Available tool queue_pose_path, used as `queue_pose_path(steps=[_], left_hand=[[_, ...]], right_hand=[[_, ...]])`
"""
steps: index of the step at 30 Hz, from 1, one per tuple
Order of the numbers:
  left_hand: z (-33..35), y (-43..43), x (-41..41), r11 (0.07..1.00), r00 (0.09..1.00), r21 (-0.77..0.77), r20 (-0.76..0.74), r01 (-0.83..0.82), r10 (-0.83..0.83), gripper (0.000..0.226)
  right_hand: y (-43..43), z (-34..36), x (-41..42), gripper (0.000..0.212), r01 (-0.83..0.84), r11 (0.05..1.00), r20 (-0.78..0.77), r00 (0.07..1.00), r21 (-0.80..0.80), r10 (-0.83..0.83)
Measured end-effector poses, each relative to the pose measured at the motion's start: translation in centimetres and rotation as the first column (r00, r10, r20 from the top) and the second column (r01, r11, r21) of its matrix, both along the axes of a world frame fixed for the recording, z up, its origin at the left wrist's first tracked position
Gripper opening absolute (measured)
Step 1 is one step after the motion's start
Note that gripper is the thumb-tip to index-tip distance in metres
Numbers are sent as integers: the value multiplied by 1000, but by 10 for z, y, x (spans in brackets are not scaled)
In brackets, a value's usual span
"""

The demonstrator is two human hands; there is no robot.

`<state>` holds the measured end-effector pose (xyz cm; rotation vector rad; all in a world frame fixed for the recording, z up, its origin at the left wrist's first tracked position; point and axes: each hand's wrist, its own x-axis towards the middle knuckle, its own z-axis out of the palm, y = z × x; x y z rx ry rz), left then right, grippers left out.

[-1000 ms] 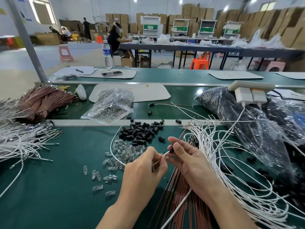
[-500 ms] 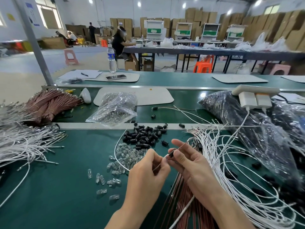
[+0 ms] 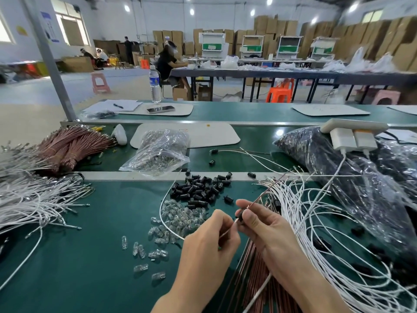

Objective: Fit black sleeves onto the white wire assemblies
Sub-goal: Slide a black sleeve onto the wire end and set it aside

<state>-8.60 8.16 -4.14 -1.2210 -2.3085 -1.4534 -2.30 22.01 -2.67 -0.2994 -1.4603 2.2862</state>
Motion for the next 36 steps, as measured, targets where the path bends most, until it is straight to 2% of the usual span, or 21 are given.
queue_pose_path(steps=[3, 9, 13, 16, 20, 23, 25, 27, 36], left_hand=[[-2, 0, -1, 1000, 1000, 6, -18, -15, 15, 19], [2, 1, -6, 996, 1000, 85, -22, 18, -16, 11], [3, 1, -8, 995, 999, 94, -16, 37, -36, 26], [4, 0, -9, 994, 999, 98, -13, 54, -53, 20], [4, -1, -7, 998, 998, 35, -46, 45, -43, 25], [6, -2, -7, 999, 991, 37, -130, -19, 23, 23], [10, -4, -11, 996, 980, 53, -184, -65, 74, 24], [15, -7, -16, 989, 959, 93, -249, -115, 134, 26], [24, -34, -44, 903, 862, 288, -309, -317, 401, 27]], right_hand=[[-1, -3, -2, 68, -26, 1000, 4, 1000, 7, 26], [3, -2, -1, 69, 49, 995, 29, 998, 89, -52], [2, -2, 0, 68, -29, 999, 33, 999, 15, 28], [4, 0, 2, 65, -32, 999, 26, 999, 18, 31], [0, 0, 1, 56, -25, 999, 36, 999, 27, 24], [1, 5, 3, 37, 47, 998, 47, 998, 33, -49], [9, 11, 7, 23, 133, 989, 46, 990, -65, -131], [20, 15, 14, 19, 169, 961, -6, 985, -218, -175], [47, 20, 30, 24, 327, 782, -61, 905, -530, -421]])
